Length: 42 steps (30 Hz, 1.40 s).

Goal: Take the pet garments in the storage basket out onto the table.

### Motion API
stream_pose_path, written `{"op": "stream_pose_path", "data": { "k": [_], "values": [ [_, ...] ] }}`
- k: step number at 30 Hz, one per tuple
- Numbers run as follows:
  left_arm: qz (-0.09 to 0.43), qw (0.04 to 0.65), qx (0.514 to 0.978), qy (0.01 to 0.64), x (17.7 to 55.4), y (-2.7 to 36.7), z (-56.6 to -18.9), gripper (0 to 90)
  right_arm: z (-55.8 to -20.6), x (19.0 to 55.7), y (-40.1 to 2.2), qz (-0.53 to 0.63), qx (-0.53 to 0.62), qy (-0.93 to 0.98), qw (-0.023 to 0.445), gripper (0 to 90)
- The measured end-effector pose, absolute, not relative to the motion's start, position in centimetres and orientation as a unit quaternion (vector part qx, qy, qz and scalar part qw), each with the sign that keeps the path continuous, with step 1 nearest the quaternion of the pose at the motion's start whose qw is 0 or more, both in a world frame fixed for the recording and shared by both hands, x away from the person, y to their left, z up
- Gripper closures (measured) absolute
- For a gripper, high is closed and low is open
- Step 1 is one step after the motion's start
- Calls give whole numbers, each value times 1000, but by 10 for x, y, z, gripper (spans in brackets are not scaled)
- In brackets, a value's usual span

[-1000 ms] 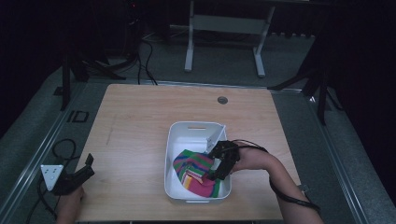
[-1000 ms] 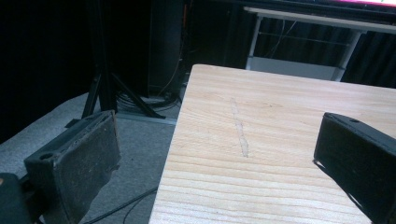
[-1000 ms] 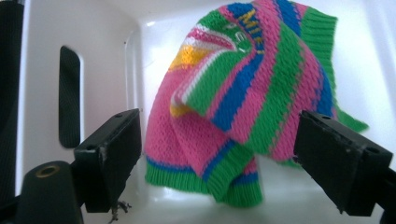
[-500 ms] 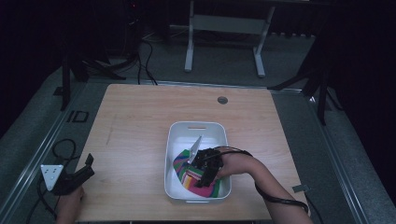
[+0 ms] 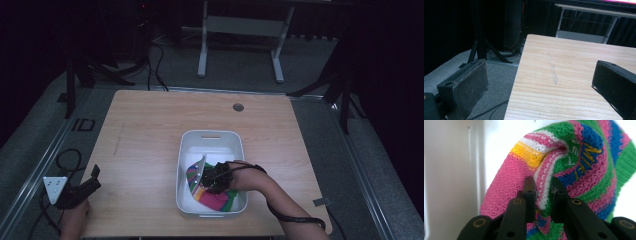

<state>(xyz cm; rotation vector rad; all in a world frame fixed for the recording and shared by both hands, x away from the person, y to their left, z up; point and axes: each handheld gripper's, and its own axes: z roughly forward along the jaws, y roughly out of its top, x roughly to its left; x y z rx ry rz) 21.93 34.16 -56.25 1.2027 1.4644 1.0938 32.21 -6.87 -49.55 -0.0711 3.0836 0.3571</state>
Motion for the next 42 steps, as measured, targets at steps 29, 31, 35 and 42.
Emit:
{"op": "stream_pose_path", "data": {
  "k": [29, 31, 35, 42],
  "values": [
    [445, 458, 488, 596, 220, 341, -563, 9, -383, 329, -97, 222, -11, 973, 55, 785],
    [444, 457, 488, 596, 220, 341, -563, 9, -374, 330, -99, 230, -9, 971, 60, 785],
    [444, 457, 488, 597, 220, 342, -563, 9, -359, 332, -106, 247, -6, 967, 67, 786],
    [444, 456, 488, 597, 220, 341, -563, 9, -339, 335, -128, 263, 11, 961, 86, 785]
  ]
}}
